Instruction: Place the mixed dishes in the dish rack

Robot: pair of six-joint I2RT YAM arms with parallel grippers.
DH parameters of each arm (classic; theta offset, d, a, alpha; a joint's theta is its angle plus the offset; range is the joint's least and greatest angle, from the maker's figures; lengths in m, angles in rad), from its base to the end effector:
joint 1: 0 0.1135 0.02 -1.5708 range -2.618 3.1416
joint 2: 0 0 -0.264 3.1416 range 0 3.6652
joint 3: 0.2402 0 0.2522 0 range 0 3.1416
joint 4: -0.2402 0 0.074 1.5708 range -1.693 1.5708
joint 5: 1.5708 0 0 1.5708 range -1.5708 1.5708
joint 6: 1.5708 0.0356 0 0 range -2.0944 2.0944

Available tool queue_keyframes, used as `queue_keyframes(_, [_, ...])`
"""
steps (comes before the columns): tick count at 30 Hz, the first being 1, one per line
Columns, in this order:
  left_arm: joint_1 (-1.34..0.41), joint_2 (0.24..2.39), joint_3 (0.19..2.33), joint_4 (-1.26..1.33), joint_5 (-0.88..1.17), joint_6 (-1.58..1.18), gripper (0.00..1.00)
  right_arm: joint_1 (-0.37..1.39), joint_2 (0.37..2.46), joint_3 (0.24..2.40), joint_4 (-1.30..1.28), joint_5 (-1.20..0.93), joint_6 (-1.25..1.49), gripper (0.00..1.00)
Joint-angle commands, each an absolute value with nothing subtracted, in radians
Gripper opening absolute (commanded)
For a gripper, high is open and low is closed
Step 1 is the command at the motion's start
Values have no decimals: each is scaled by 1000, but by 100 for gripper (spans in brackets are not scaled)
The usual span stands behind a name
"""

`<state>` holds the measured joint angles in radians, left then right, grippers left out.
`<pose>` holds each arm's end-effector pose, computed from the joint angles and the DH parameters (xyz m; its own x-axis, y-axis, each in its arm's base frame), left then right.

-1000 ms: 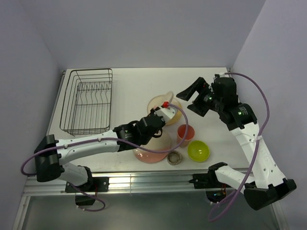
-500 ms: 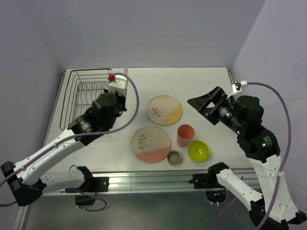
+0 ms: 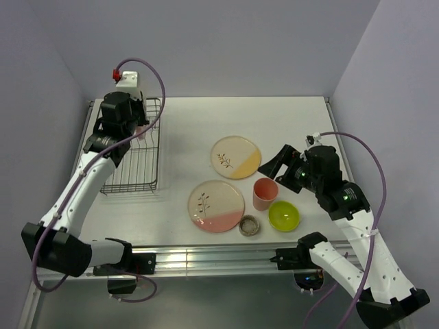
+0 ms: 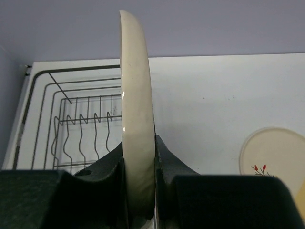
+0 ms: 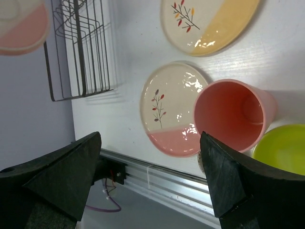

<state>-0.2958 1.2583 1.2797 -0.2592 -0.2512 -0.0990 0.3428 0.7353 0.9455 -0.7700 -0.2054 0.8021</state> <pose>0.2780 -0.0755 0.4044 -0.2293 -0.0302 -0.9729 0.0288 0.9989 -0.0378 0.1327 0.0551 0.3426 -0.7012 0.4969 -0.5112 0.0176 0.7289 0.6844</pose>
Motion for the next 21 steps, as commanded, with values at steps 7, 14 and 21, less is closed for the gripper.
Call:
queue_keyframes(7, [-134, 1437, 1380, 32, 20, -184, 0, 348, 747, 988, -649, -224, 718, 91])
queue_keyframes(14, [-124, 1537, 1427, 67, 44, -204, 0, 348, 773, 974, -615, -229, 712, 91])
queue_keyframes(21, [-124, 1517, 1443, 55, 17, -204, 0, 348, 792, 956, -588, -239, 709, 91])
